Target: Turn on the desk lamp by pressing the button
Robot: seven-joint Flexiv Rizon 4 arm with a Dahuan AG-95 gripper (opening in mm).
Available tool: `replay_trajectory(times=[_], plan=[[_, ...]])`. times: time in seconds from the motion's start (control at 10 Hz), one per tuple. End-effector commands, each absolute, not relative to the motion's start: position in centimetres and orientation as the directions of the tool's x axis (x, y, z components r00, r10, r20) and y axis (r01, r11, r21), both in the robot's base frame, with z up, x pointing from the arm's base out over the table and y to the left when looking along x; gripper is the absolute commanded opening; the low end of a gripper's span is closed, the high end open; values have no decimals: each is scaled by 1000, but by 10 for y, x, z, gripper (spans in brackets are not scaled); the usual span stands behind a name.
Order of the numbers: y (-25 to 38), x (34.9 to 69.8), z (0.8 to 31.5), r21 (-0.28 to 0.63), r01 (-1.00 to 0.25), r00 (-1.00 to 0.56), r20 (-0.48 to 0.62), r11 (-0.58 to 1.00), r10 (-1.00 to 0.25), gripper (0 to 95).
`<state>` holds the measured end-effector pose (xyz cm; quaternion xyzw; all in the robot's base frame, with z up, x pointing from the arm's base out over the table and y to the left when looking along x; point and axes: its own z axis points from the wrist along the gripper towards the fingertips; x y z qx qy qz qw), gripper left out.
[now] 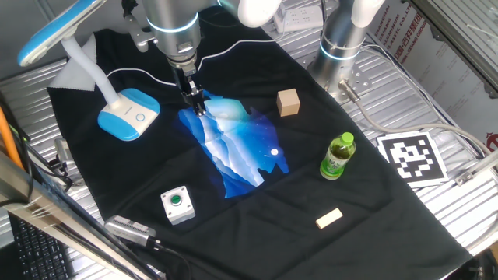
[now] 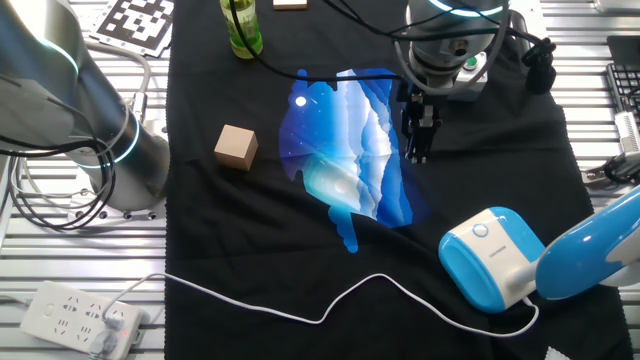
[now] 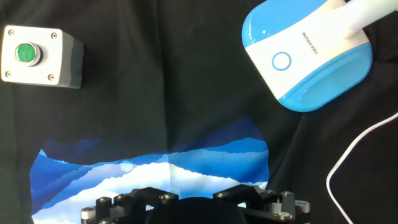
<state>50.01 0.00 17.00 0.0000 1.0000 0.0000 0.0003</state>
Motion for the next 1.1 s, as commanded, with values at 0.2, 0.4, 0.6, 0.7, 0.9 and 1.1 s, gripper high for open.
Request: replay_trajectory(times=[0.2, 0.4, 0.6, 0.7, 0.9, 1.1], plan=[[0, 500, 170, 4, -111, -987, -121, 994, -110, 0], [0, 500, 171, 0, -110, -987, -121, 994, -109, 0], [0, 500, 171, -1, -107, -987, -119, 994, -107, 0], [0, 500, 171, -2, -108, -987, -118, 994, -107, 0], [1, 500, 171, 0, -108, -987, -119, 994, -107, 0], [1, 499, 171, -1, -107, -987, -119, 994, -107, 0]])
